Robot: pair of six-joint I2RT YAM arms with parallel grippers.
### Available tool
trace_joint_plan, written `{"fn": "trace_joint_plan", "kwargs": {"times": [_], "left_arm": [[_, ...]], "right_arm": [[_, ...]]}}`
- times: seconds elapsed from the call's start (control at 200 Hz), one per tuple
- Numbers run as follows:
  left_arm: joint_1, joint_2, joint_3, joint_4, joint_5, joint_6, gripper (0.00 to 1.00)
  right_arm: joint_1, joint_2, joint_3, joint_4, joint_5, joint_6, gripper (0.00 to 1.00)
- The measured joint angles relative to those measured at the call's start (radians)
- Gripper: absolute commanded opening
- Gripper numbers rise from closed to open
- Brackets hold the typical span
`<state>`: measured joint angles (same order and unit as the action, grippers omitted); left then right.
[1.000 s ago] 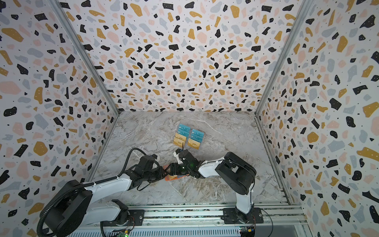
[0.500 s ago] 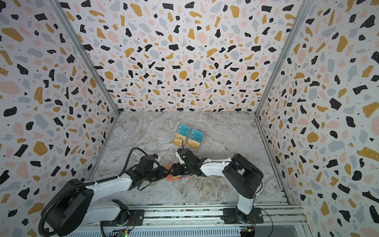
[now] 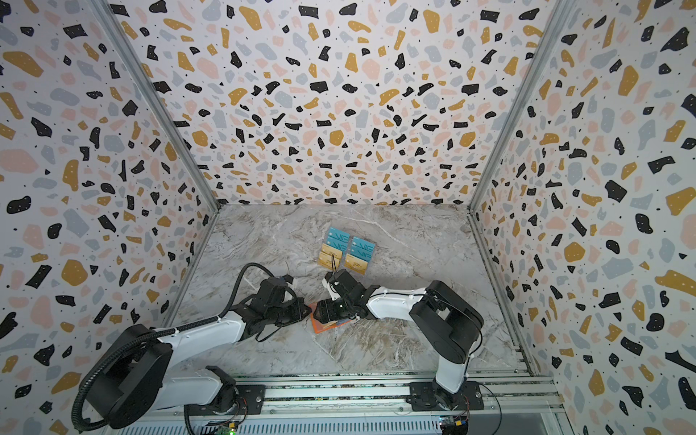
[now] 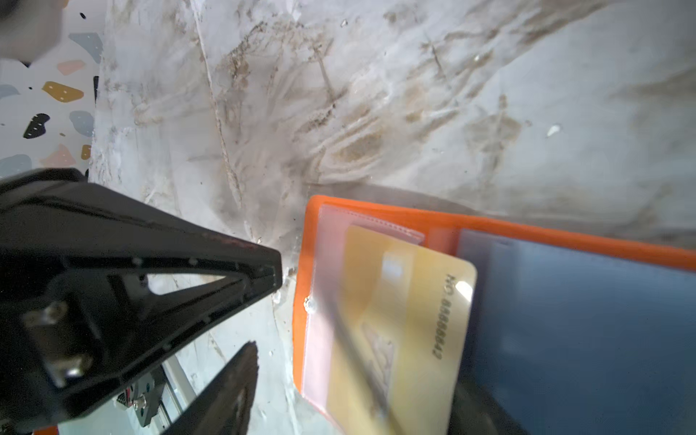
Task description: Put the credit cards into the card holder
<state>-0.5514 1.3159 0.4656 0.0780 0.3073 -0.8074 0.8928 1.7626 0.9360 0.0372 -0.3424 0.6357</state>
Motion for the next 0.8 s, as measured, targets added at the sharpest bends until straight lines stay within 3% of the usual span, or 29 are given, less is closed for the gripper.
{"fn": "trace_joint_plan", "kwargs": {"times": [0.801], "left_arm": [[0.0, 0.129, 0.0, 0.066, 0.072, -0.002, 0.0]], "right_arm": [[0.019, 0.002, 0.006, -0.045, 0.034, -0.118, 0.69]]}}
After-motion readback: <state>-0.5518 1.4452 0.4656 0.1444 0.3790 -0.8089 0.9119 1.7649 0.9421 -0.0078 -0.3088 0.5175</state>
